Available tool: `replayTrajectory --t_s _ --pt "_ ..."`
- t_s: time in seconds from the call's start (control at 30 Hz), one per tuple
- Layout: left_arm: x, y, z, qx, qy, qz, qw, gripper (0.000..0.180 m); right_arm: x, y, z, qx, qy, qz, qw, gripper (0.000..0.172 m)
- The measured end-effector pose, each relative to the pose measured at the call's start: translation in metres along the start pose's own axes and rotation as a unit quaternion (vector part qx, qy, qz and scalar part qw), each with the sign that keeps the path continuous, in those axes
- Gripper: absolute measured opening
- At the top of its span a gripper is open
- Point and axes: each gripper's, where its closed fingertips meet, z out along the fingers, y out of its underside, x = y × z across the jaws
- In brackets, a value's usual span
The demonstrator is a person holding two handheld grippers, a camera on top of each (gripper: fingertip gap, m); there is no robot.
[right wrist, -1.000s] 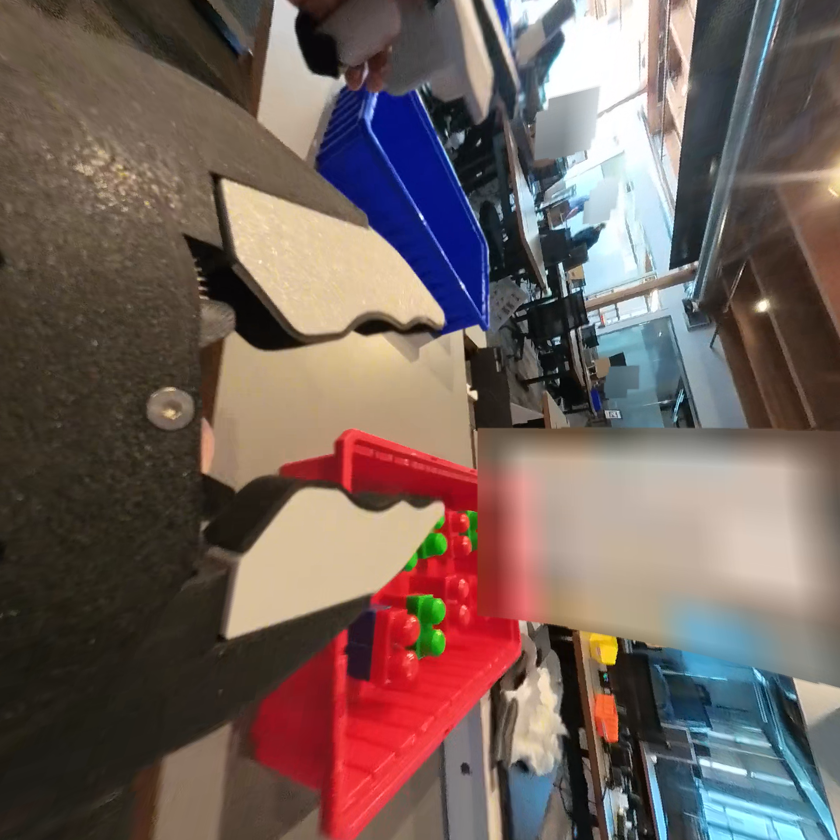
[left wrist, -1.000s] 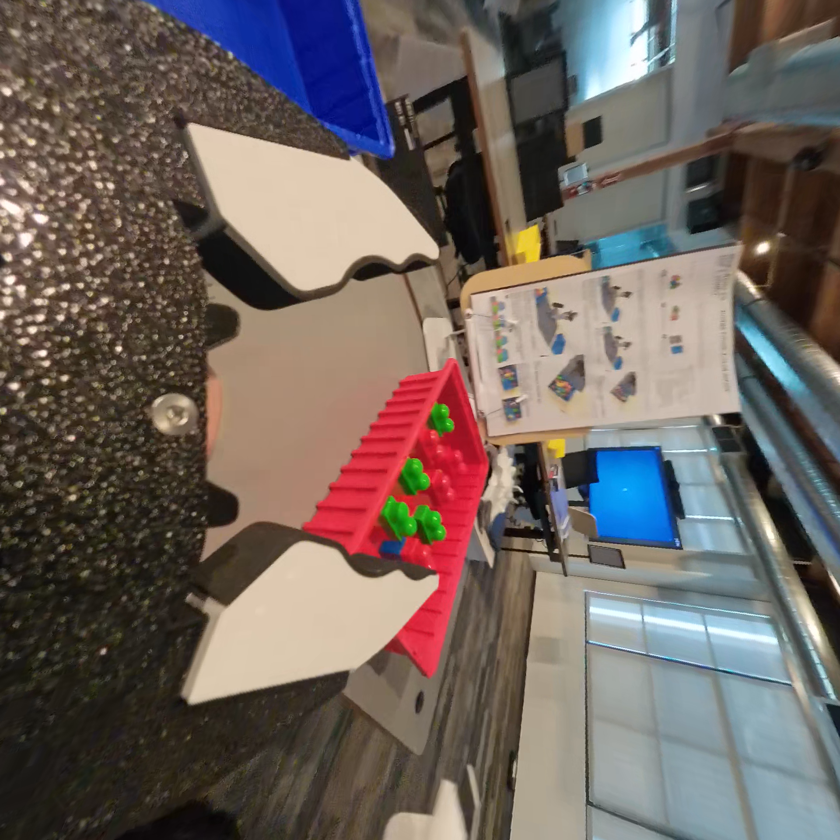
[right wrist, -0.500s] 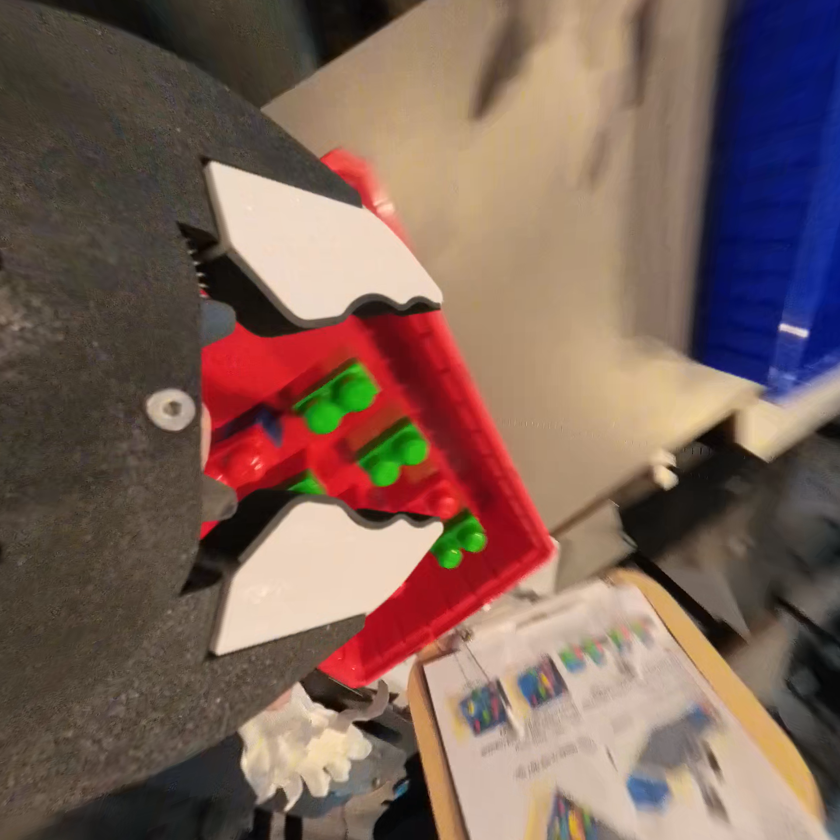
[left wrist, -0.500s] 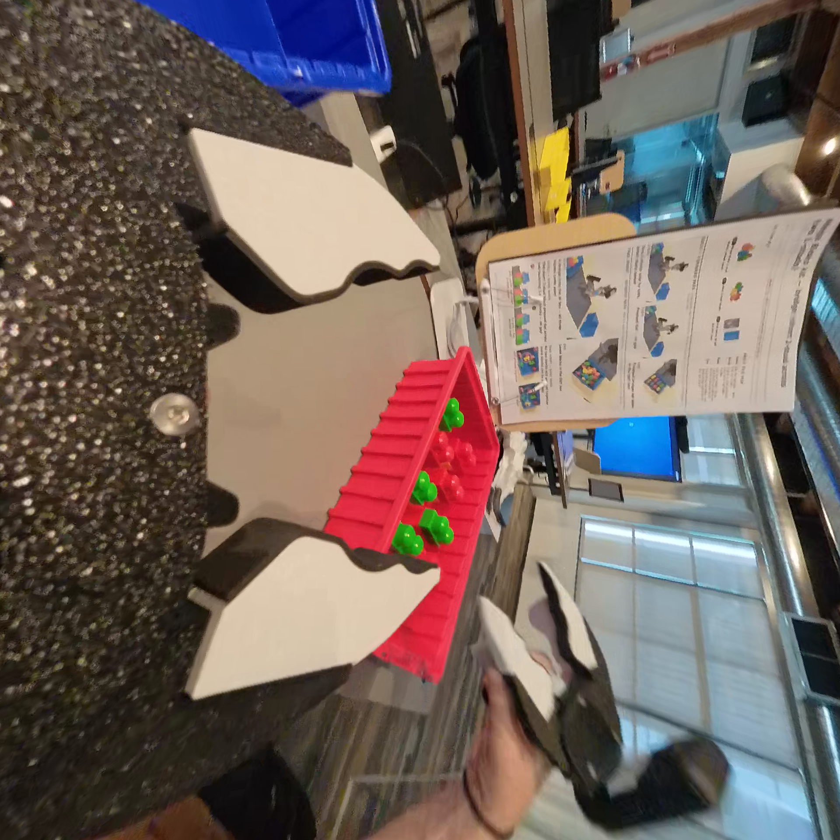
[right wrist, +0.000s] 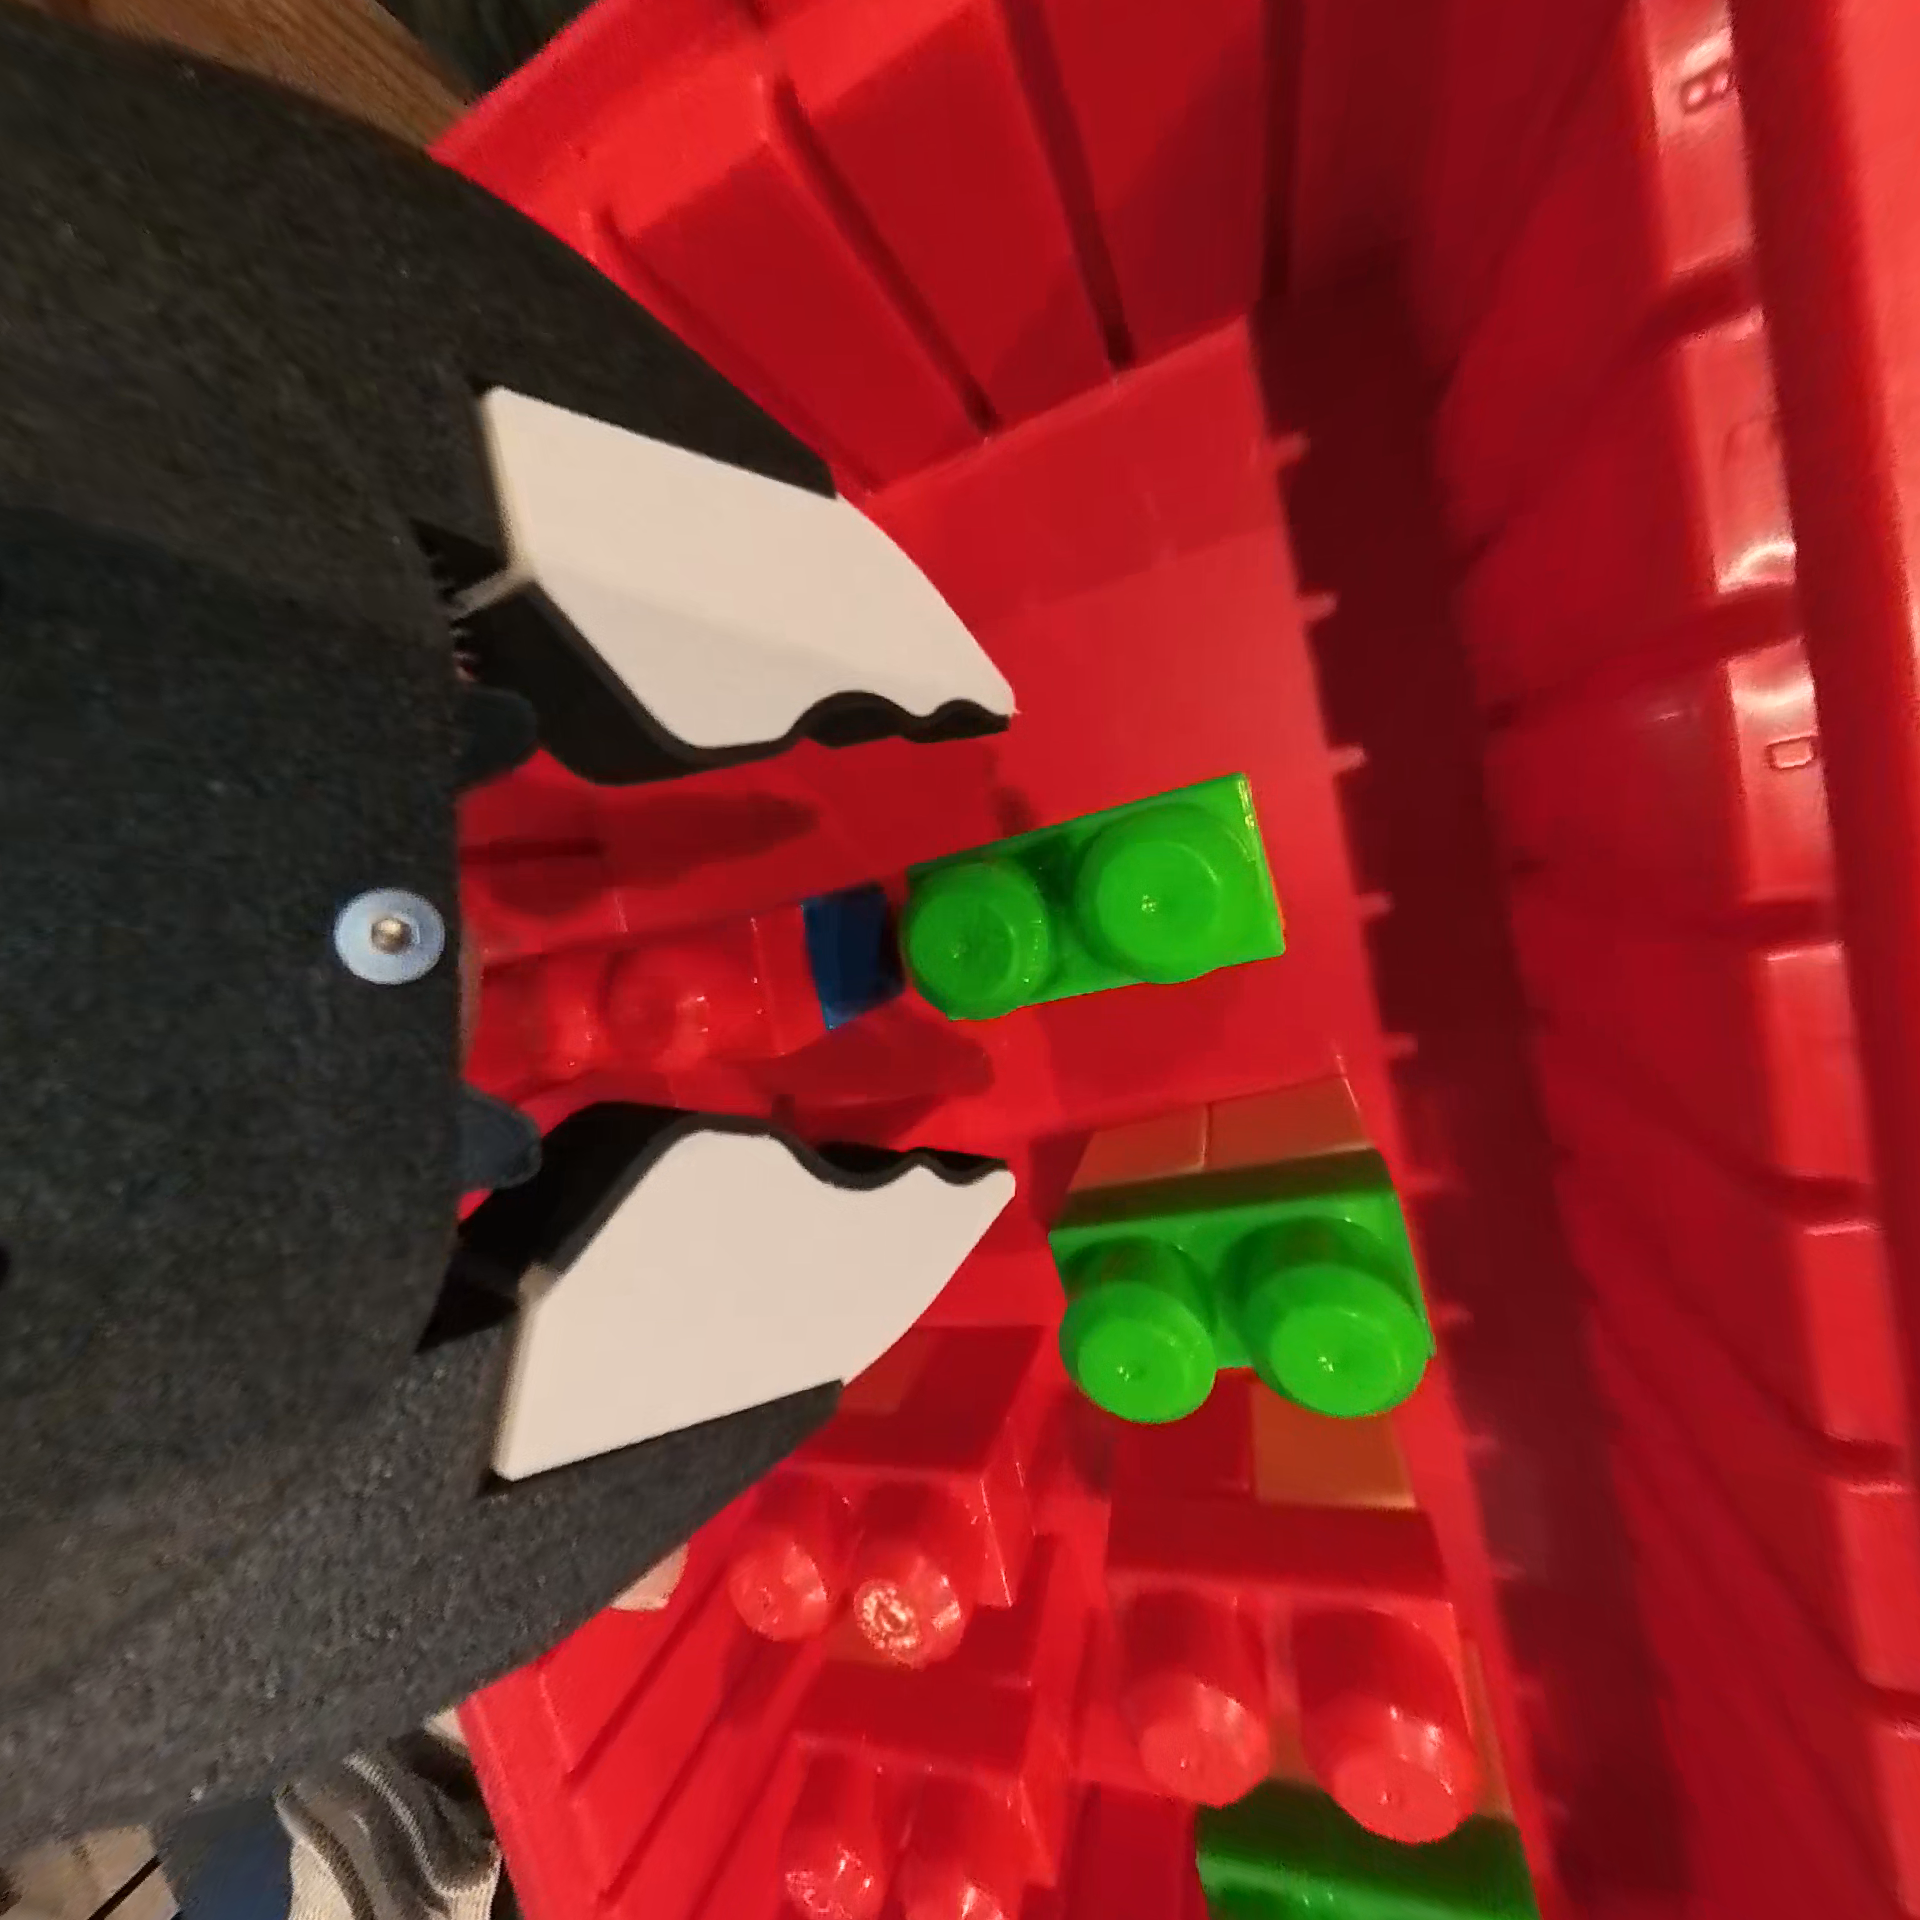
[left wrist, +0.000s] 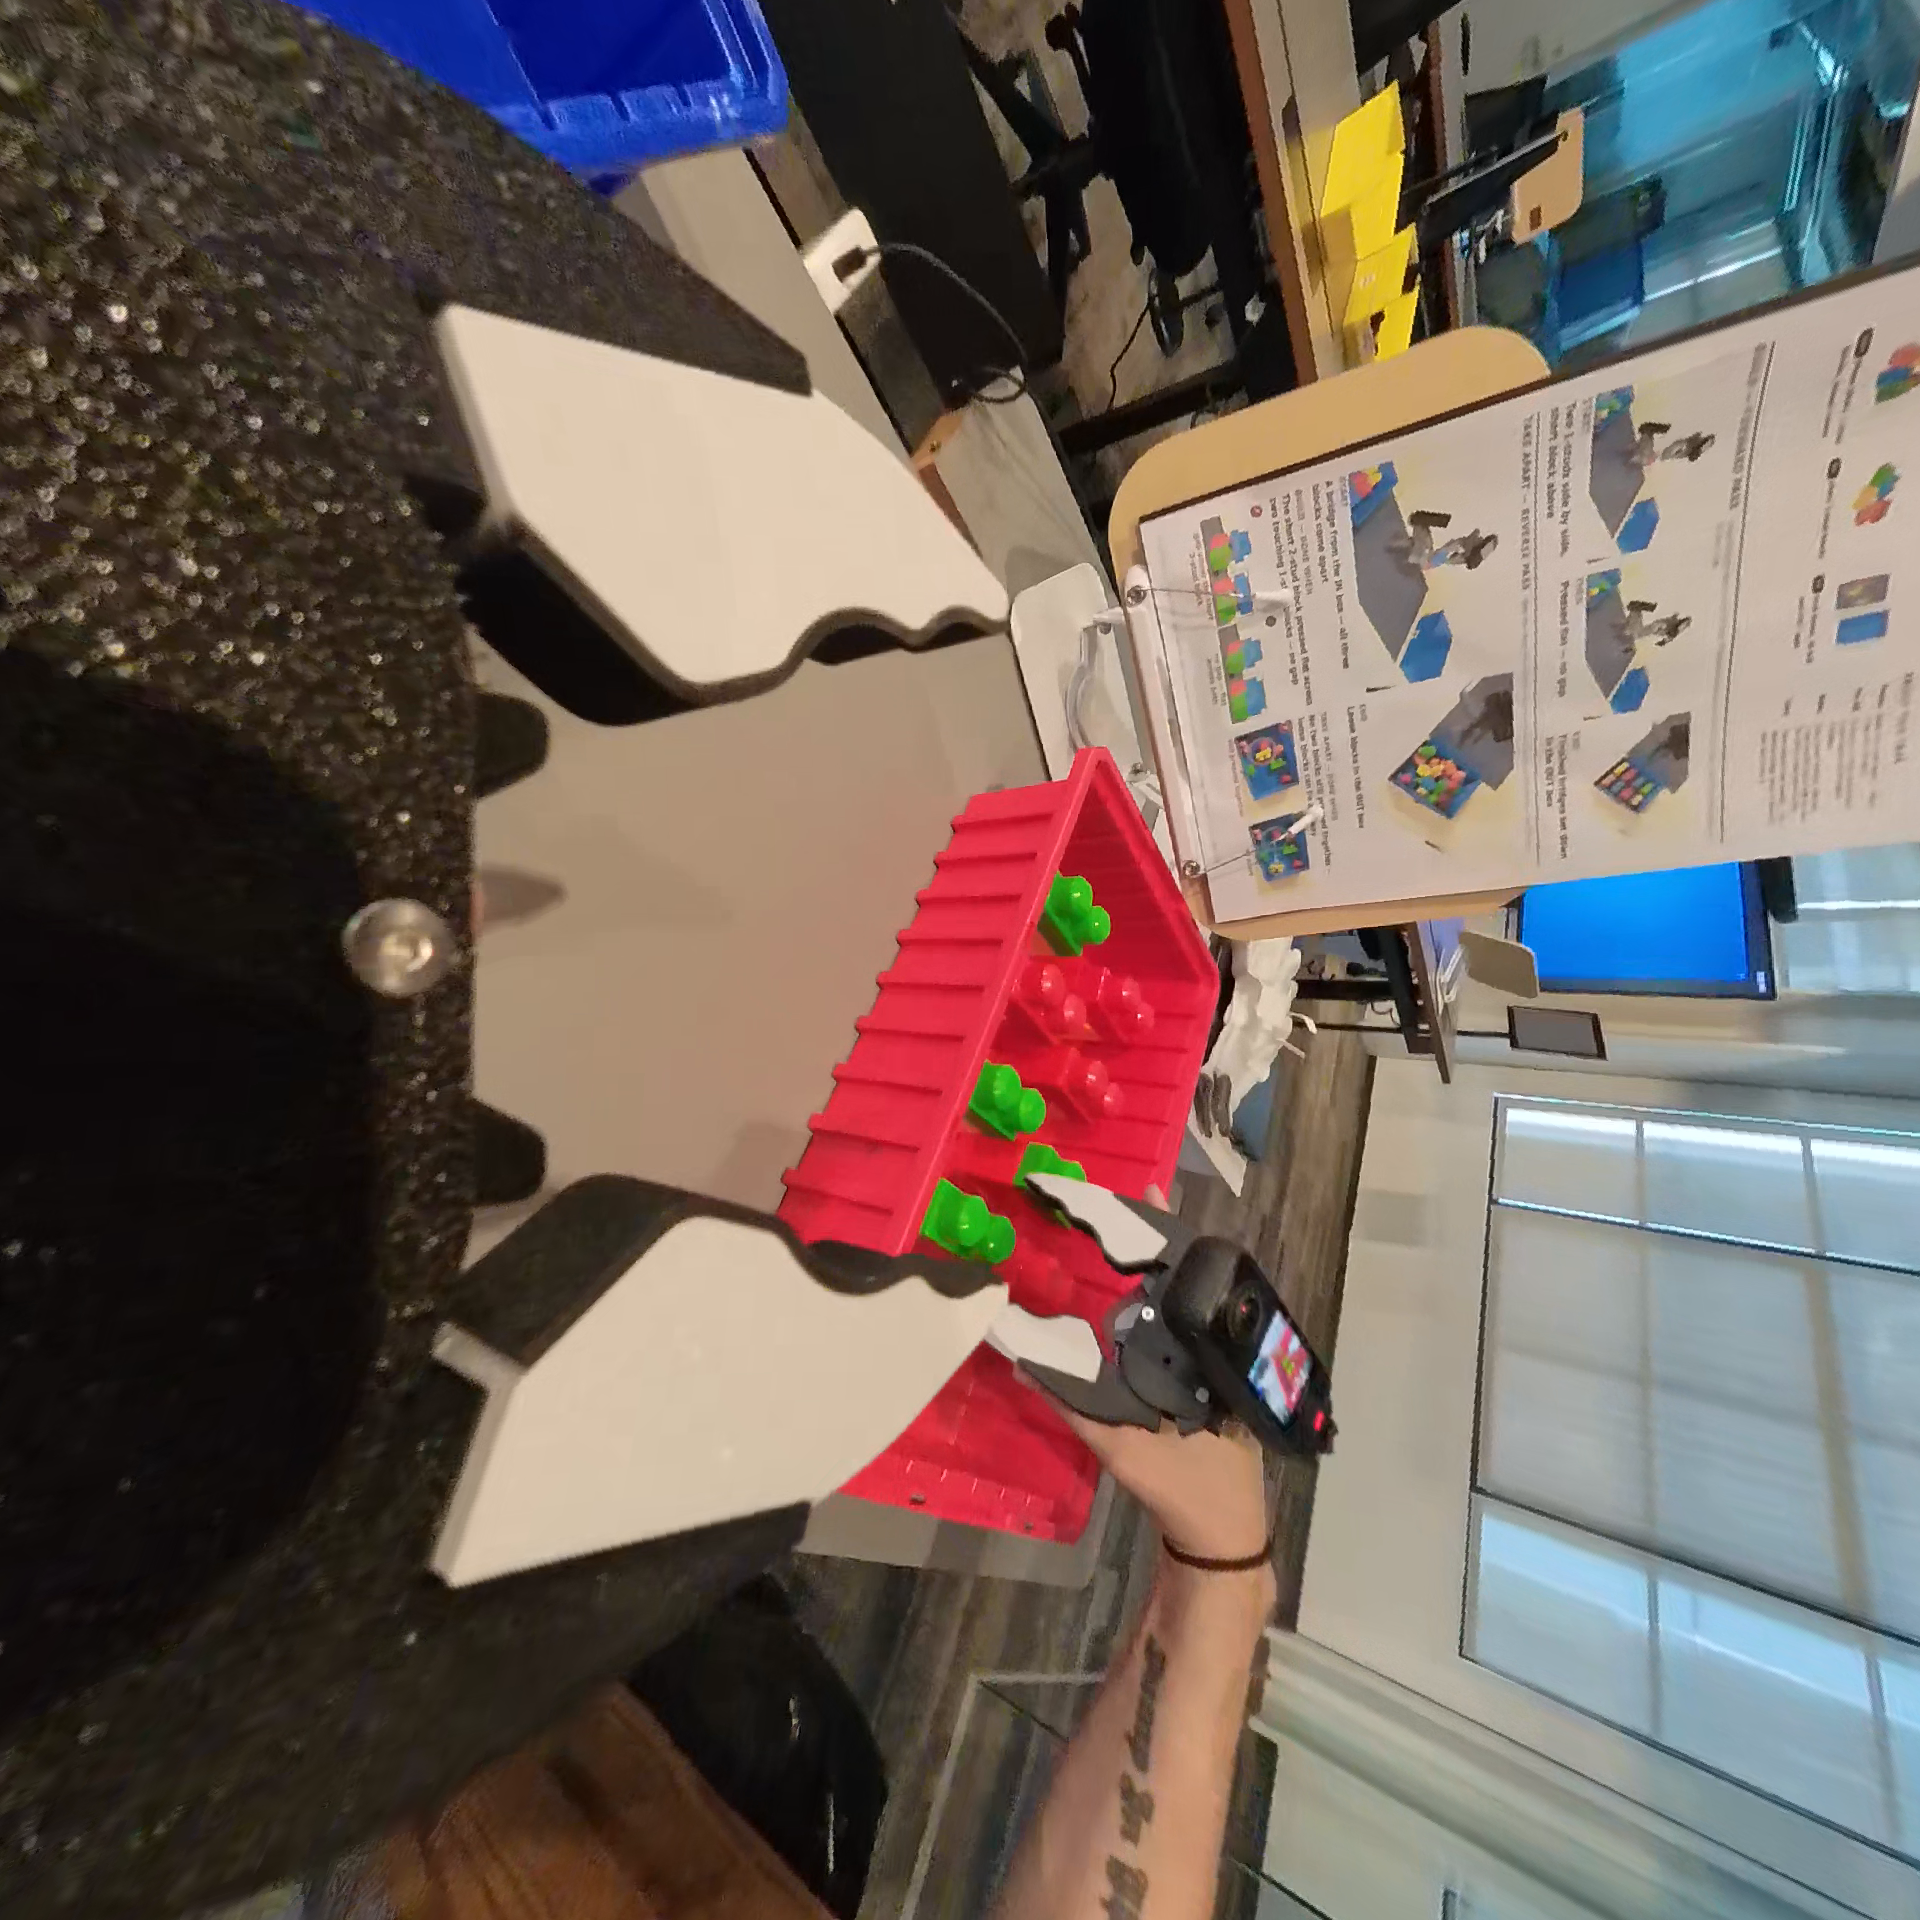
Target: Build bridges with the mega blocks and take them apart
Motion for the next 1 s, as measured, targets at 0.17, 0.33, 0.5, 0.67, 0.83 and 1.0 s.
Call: replayTrajectory --t_s 0.17,0.33,0.5,0.67,0.83,1.0 --pt "0.007 -0.001 0.003 0.001 0.013 -0.011 1.0 0.108 0.004 -0.004 -0.004 0.014 0.011 0.012 1.0 0.076" --pt "0.019 0.005 -0.001 0.005 0.029 -0.007 1.0 0.106 0.005 -0.005 -0.023 0.027 0.049 0.029 0.998 0.076" --pt "0.026 0.012 -0.004 0.004 0.034 0.008 0.999 0.107 -0.009 -0.036 -0.092 0.169 0.154 0.143 0.963 0.075" --pt "0.035 0.017 -0.001 0.05 0.034 -0.026 0.998 0.108 -0.038 -0.058 -0.154 0.323 0.293 0.261 0.861 0.074" --pt "0.039 0.053 0.004 0.048 0.03 -0.013 0.998 0.112 -0.053 -0.054 -0.176 0.431 0.358 0.353 0.749 0.074" --pt "0.052 0.072 -0.001 0.061 0.064 -0.031 0.996 0.107 -0.056 -0.056 -0.163 0.445 0.369 0.362 0.732 0.073"
